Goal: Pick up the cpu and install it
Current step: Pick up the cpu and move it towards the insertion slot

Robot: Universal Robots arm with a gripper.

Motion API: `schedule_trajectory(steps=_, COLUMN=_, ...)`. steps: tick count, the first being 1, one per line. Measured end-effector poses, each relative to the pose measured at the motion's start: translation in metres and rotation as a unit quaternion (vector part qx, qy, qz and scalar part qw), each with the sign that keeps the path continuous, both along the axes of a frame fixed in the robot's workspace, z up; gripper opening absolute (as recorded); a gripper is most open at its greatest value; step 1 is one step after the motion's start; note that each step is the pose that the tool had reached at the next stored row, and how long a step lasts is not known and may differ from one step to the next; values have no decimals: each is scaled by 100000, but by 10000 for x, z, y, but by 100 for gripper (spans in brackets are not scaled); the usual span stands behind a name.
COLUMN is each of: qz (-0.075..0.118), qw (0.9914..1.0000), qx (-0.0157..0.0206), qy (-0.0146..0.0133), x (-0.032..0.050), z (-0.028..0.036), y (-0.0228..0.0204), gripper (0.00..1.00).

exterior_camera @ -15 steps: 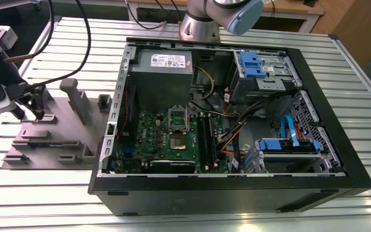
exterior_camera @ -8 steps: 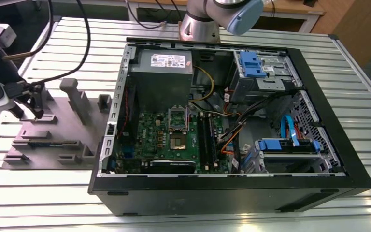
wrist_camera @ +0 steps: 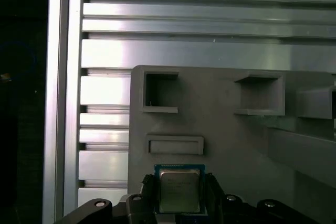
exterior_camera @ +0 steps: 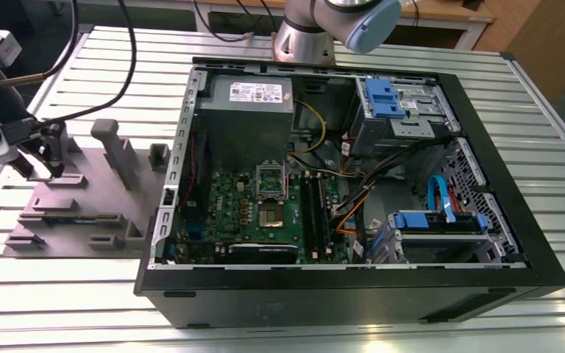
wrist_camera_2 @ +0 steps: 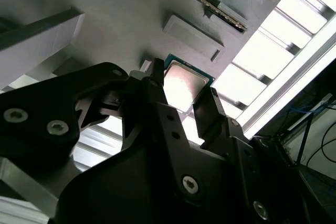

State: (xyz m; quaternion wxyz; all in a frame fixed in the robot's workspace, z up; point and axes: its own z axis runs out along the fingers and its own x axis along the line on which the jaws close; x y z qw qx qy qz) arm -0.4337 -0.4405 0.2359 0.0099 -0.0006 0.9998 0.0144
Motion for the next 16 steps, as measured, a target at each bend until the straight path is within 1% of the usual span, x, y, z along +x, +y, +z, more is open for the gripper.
schedule_trajectory(steps=6, qz=2, qw=100000, qx=-2, qy=4, x=0, z=60, y=0, gripper=47)
schedule_trajectory(steps=13, qz=1, qw=100000, qx=2, qy=-2, x=0, z=64, y=0, gripper=47)
schedule_trajectory(steps=16, qz=1, qw=100000, qx=-6, qy=9, x=0, z=91, y=0, gripper=47)
